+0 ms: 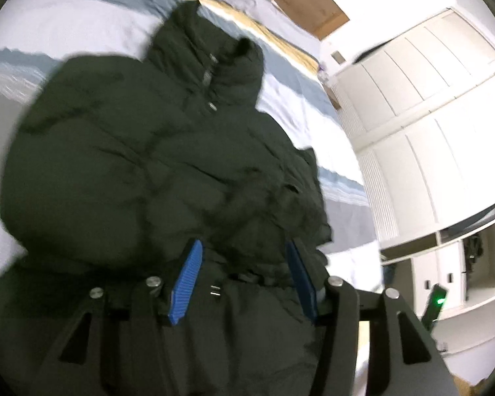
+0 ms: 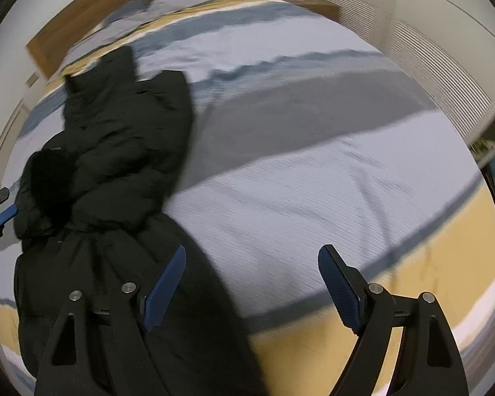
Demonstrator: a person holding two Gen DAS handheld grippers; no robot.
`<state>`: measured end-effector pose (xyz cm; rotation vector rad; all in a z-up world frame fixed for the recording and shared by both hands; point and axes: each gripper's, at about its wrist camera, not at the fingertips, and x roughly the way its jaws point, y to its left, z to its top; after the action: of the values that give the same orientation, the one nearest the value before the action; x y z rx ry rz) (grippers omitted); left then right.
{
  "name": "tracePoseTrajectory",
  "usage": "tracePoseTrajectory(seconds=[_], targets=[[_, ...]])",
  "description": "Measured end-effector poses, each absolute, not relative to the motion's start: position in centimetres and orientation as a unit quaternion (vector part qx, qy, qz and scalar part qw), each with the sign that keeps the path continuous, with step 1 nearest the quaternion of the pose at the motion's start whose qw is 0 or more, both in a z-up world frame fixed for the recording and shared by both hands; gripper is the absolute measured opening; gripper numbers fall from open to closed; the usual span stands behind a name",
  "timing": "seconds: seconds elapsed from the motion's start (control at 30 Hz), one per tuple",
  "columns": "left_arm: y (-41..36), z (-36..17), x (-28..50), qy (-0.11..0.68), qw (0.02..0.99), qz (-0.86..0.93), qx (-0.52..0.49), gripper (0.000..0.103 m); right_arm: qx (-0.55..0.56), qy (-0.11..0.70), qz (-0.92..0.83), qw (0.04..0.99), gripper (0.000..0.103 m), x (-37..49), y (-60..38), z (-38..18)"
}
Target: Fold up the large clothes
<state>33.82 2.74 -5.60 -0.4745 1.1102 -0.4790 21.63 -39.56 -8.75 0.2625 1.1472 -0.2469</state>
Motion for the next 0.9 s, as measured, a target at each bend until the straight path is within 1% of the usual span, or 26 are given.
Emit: tracePoseTrajectory(seconds=[0.1,0.27,0.5,0.7,0.83,0.9], targets=[[5.4,-5.7,34.9,0.501,0.823,-0.190,-0.188,0.052,0.109,0.535,-0.086,0.834,0.082,24.2,-36.4,-8.1],[10.3,-6.4,36.6,0.495,0.843,-0.142,-0.157,0.052,0.079,0.521,-0.020,0.850,0.082,29.7,-29.0,-7.1],[12.5,-8.2,40.9,0.497,0.857,-0.108,-0.082,0.052,0.037,0.491,0.087,0.866,0.082,37.6,-16.9,-5.2],[12.9,-10.9,44.3,0.513,0.851,-0.100,-0.054,0.052,-0.013,0.485,0.155,0.861,0.082,43.4,-7.6,-7.6],[12.7,-14.0,45.4,0.534,0.839,-0.094,-0.043,0.052,-0.034,0.506,0.152,0.848,0.082,45.0,-5.4,-10.6],[12.8,-15.9,45.2,0.545,0.832,-0.092,-0.041,0.052,-0.036,0.527,0.141,0.838,0.082,45.5,-5.8,-12.6]])
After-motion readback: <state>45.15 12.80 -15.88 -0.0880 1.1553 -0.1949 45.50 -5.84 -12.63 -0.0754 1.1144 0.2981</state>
